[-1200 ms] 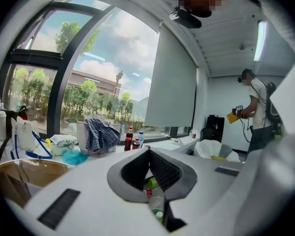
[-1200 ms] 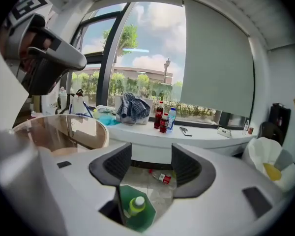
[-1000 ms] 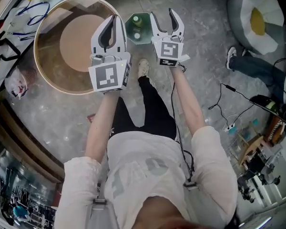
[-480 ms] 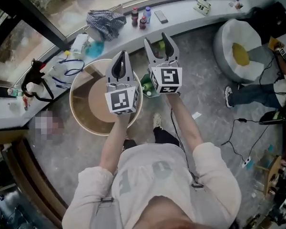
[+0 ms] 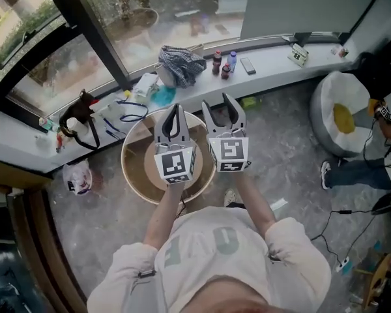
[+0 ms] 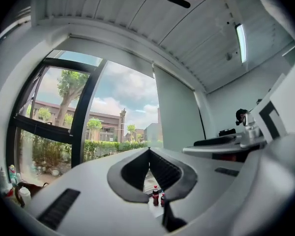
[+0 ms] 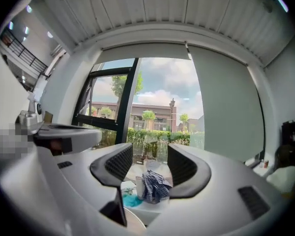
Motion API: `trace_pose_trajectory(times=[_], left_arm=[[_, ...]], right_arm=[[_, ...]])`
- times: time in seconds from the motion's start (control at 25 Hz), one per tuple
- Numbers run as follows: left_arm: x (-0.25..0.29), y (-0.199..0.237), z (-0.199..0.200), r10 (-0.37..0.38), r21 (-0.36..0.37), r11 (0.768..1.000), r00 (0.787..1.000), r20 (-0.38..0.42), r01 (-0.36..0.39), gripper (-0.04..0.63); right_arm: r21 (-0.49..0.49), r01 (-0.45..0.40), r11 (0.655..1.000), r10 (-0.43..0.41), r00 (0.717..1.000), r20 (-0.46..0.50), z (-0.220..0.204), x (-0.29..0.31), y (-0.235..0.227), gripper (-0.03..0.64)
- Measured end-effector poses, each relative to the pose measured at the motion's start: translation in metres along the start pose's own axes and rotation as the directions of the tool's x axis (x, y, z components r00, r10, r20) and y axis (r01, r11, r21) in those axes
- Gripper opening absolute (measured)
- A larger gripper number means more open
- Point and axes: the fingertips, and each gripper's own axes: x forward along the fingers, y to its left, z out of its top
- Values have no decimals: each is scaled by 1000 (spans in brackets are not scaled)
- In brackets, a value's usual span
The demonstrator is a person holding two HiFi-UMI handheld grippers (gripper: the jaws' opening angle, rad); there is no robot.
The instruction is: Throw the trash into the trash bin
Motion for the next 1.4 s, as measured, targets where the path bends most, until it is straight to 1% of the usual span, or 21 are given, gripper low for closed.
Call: trace_pose_trajectory(times=[0.04, 0.12, 0.2, 0.24, 0.4, 0.48, 0.6, 0.8, 0.96, 1.16, 1.4], left_arm=[[-4, 3, -1, 5, -6, 1000, 1000, -4, -5, 11], [-15, 5, -2, 2, -24, 1000, 1000, -14, -3, 11], [-29, 5, -5, -6, -26, 1000, 1000, -26, 5, 11], [-34, 6, -7, -7, -24, 1000, 999, -31, 6, 11], [-43, 19, -12, 24, -31, 999, 999, -41, -25, 11], [-46, 26, -11, 41, -28, 999, 998, -37, -42, 11], [-51, 34, -8, 60, -26, 998, 998, -26, -61, 11], [-53, 39, -4, 83, -34, 996, 996, -17, -84, 11], [-52, 39, 1, 87, -36, 996, 996, -6, -87, 11], [-52, 34, 4, 84, -34, 996, 996, 4, -84, 11], [-55, 30, 2, 90, -40, 995, 996, -4, -90, 11]], right_arm=[[-17, -22, 1000, 22, 1000, -4, -1, -2, 8, 215], [-14, -78, 997, 77, 997, -11, -2, -10, 24, 161], [7, -140, 990, 140, 990, -13, -1, -17, 39, 28], [8, -163, 987, 163, 986, -19, -2, -18, 45, 17], [30, -226, 974, 227, 971, -75, -12, -17, 66, 14], [26, -240, 970, 241, 965, -100, -17, -18, 75, 14], [5, -251, 968, 250, 963, -99, -16, -22, 84, 15], [3, -242, 970, 241, 966, -98, -13, -25, 81, 14], [-1, -227, 974, 226, 970, -89, -5, -23, 74, 14], [12, -207, 978, 208, 975, -80, -5, -23, 59, 14], [-13, -237, 972, 235, 968, -83, -4, -21, 61, 14]])
